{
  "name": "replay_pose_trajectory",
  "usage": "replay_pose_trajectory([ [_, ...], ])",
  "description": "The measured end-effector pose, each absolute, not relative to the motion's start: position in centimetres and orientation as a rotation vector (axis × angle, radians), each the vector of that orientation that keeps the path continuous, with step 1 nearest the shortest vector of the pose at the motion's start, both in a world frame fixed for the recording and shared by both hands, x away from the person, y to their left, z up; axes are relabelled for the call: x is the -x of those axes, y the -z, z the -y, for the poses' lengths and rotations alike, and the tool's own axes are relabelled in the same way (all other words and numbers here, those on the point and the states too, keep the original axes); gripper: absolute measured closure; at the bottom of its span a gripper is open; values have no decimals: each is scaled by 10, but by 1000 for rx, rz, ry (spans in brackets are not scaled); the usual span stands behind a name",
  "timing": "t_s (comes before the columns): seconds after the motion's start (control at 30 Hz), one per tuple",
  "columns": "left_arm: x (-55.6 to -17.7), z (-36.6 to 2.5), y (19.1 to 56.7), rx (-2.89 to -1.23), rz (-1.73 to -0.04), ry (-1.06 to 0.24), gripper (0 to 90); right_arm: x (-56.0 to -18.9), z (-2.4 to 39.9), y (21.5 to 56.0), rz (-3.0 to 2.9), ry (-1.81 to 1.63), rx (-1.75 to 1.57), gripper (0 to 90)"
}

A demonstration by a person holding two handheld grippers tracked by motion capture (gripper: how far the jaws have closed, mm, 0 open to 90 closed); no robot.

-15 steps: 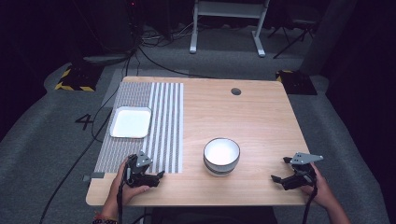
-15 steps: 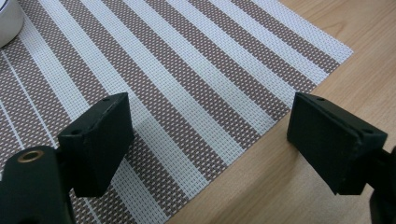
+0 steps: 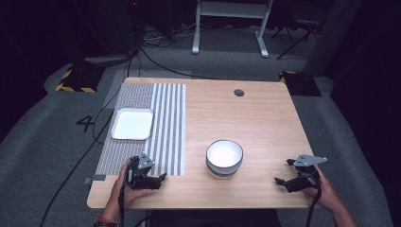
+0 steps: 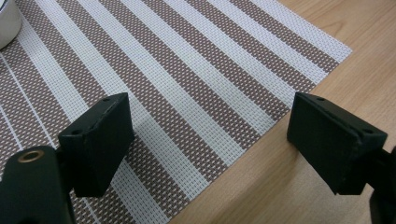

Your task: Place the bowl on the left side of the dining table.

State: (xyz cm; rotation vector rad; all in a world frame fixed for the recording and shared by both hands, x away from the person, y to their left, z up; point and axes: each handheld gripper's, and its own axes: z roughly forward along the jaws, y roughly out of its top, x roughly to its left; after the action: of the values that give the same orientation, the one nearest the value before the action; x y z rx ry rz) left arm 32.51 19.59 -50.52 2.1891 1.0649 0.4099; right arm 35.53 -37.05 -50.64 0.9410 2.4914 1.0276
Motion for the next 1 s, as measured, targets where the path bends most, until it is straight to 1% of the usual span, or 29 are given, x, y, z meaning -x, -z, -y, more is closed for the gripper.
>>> replay_pose_trajectory([
  [0.2,-326,-195,504,-2201,-1073,-388,145,-355,371,506,-2492,-1027,-940,4],
  [0.33,-325,-194,503,-2209,-1067,-396,147,-355,371,506,-2493,-1027,-940,4],
  [0.4,-325,-193,501,-2229,-1054,-419,154,-355,371,506,-2491,-1028,-940,4],
  [0.5,-323,-189,500,-2254,-1028,-391,156,-355,371,506,-2491,-1028,-940,5],
  [0.67,-322,-188,496,-2260,-1011,-395,156,-355,371,506,-2491,-1028,-940,4],
  [1.0,-320,-181,485,-2267,-988,-444,156,-355,371,506,-2491,-1027,-940,4],
])
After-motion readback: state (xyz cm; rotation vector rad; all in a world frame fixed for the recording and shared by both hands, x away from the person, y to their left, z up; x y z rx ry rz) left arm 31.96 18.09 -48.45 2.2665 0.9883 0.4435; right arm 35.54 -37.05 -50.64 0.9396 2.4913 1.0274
